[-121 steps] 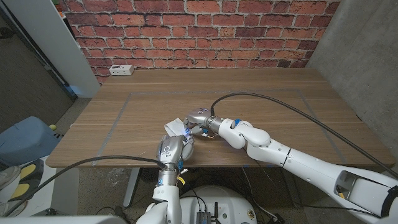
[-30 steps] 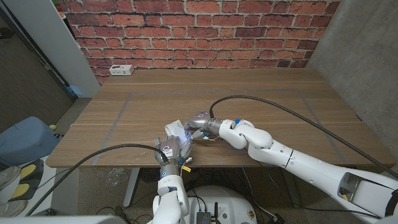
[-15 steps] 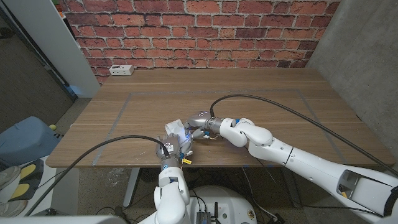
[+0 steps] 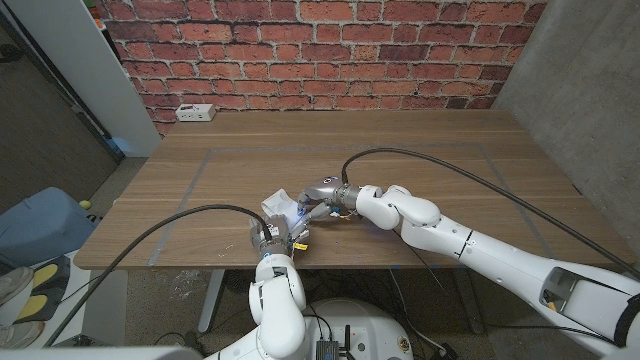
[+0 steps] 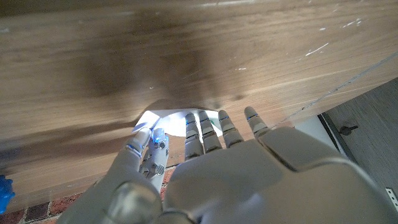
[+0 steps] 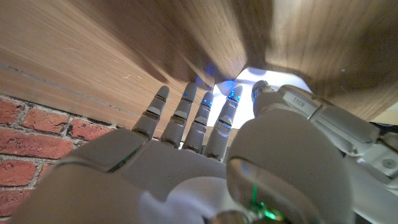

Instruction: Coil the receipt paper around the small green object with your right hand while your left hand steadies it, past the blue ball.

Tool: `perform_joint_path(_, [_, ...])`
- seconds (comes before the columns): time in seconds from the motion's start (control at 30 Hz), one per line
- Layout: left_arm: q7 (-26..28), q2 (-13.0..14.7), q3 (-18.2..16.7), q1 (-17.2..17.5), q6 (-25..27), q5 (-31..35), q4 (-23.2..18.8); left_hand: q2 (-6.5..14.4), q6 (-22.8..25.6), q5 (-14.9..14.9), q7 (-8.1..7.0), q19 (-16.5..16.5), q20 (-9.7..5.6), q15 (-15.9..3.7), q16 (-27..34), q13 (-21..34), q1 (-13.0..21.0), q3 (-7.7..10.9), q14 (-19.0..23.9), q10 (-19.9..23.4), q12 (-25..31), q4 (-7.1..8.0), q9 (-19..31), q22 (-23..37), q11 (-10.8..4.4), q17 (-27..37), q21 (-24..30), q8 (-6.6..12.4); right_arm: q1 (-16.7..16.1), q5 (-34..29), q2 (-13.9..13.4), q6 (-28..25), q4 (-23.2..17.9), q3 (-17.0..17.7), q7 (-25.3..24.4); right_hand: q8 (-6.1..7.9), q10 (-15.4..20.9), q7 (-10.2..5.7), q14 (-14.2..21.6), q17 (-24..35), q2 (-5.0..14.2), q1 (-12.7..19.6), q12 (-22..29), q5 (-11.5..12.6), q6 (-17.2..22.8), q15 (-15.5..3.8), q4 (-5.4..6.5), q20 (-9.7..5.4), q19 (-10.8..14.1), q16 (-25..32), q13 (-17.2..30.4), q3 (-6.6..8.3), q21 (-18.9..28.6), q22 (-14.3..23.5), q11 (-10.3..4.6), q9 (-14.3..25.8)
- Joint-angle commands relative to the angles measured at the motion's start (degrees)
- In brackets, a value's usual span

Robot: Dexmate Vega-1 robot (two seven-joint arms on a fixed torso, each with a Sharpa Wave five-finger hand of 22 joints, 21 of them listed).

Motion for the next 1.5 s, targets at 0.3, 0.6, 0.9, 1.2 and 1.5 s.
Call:
perform_joint_path(0.3, [-11.91, -5.65, -6.36, 3.37, -7.35, 8.59, 2.59, -0.49, -0.67, 0.49, -0.53, -4.38, 0.63, 0.03, 0.43, 0.09, -0.42, -0.77, -0.73, -0.66, 0.02, 0.44, 0.42, 0.36, 0.01, 0.15, -0.2, 0.09, 1.77, 27.75, 2.41, 15.85, 12.23, 6.84, -2.33, -3.21, -4.29, 0.52, -0.65, 0.66, 2.65, -1.8, -0.16, -0.64, -9.95, -2.69, -0.41, 0.27, 1.85, 0.57, 0.41, 1.13, 0.23, 0.28, 1.36, 0.58])
perform_joint_path(0.6, [-13.02, -9.12, -10.08, 5.58, -12.07, 11.31, 3.44, -0.54, -1.12, 0.59, -0.81, -4.54, 0.67, 0.14, 0.48, 0.08, -0.36, -1.16, -0.91, -0.72, 0.11, 0.92, 0.41, 0.42, 0.03, 0.17, -0.23, 0.08, 4.5, 25.71, 4.43, 20.52, 15.86, 4.67, -4.34, -2.21, -3.38, -2.28, 1.8, 1.71, 4.83, 6.34, 0.7, -1.11, -10.1, -5.83, -6.37, -2.36, 7.75, 2.93, -0.07, 4.24, 2.39, 0.2, -0.01, 0.6])
perform_joint_path(0.9, [-14.11, -12.41, -13.04, 7.48, -15.45, 14.04, 4.11, -0.57, -1.46, 0.69, -0.91, -4.79, 0.69, 0.06, 0.49, 0.07, -0.29, -1.55, -1.15, -0.83, 0.17, 1.42, 0.4, 0.48, 0.04, 0.2, -0.29, 0.14, 7.27, 17.8, 5.58, 20.78, 16.83, 2.01, -7.2, -1.87, -3.01, -5.94, 2.69, 2.81, 5.42, 12.04, 0.8, -1.6, -8.43, -7.31, -7.53, -7.54, 12.1, 4.54, -0.48, 5.13, 4.37, 0.35, -1.12, 0.53])
perform_joint_path(1.2, [-14.81, -14.74, -15.34, 8.65, -18.27, 15.61, 4.61, -0.59, -1.84, 0.78, -1.14, -4.91, 0.8, 0.03, 0.51, 0.06, -0.22, -1.91, -1.34, -1.0, 0.2, 1.86, 0.4, 0.52, -0.03, 0.21, -0.31, 0.15, 8.95, 8.6, 6.07, 18.62, 15.63, -0.94, -9.69, -1.87, -2.93, -6.94, 2.04, 2.8, 6.35, 12.22, 0.81, -1.84, -8.17, -7.71, -6.67, -8.42, 12.54, 4.33, -0.64, 5.03, 4.81, 0.5, -1.69, 0.49])
perform_joint_path(1.5, [-14.59, -15.89, -16.85, 9.64, -20.26, 15.87, 4.39, -0.61, -1.93, 0.85, -1.15, -5.02, 0.74, 0.11, 0.57, 0.06, -0.15, -2.22, -1.41, -1.13, 0.23, 2.25, 0.39, 0.56, -0.12, 0.21, -0.32, 0.26, 10.69, 6.62, 7.74, 18.59, 17.19, -2.95, -9.0, -2.1, -2.89, -6.3, 0.83, 1.24, 6.12, 11.84, 0.79, -2.07, -8.61, -8.0, -6.28, -8.09, 11.71, 2.58, -0.81, 5.04, 4.77, 0.61, -1.79, 0.49])
